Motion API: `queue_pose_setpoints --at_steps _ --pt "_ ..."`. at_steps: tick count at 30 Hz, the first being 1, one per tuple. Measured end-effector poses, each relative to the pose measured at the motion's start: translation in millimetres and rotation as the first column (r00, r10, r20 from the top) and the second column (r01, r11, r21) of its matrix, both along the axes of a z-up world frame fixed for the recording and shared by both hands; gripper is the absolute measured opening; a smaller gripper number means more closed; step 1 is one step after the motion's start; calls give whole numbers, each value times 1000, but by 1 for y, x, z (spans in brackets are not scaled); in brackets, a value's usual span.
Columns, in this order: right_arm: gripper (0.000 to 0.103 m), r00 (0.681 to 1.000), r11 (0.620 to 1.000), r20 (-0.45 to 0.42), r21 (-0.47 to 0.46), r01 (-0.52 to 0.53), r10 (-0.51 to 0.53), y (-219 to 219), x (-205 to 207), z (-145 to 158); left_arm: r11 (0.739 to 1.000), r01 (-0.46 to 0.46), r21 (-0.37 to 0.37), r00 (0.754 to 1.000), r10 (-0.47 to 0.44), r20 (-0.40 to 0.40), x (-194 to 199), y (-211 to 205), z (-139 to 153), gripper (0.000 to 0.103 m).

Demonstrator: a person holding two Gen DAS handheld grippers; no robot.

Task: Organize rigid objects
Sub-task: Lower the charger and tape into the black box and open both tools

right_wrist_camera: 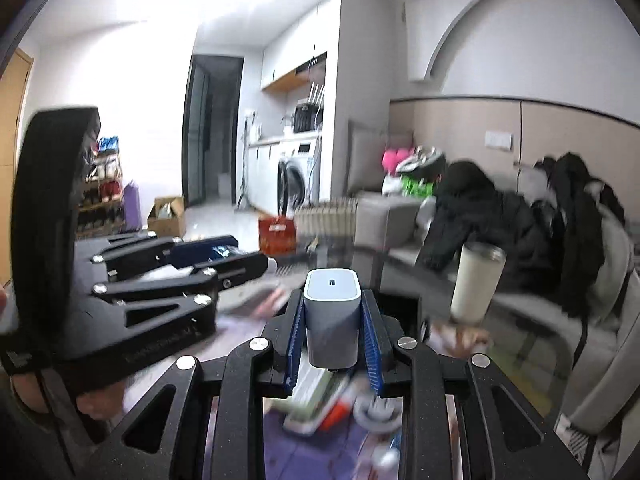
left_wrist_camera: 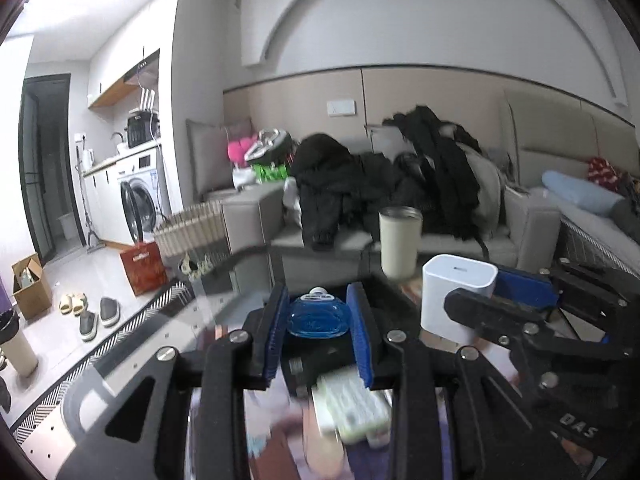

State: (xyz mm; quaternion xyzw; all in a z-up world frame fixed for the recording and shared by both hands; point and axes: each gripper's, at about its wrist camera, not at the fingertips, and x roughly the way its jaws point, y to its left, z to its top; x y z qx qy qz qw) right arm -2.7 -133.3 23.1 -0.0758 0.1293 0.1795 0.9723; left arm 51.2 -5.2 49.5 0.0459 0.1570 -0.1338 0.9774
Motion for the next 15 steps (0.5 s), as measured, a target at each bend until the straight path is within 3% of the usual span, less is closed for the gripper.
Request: queue_pose_setpoints --at_steps 4,8,12,15 --pt "26 1000 1000 28 19 13 -14 0 29 23 1000 4 -17 1000 -4 6 44 -3 15 29" --pt "26 999 999 21 30 31 -32 -4 64 34 999 4 -45 999 -6 -41 84 -5 14 29" --pt "26 995 998 -89 31 54 -51 -3 121 28 998 -34 -49 986 25 -166 129 -7 -3 29" --pt "26 979 998 -198 25 58 -52 -4 155 12 999 -43 -25 958 34 -285 155 -16 -21 28"
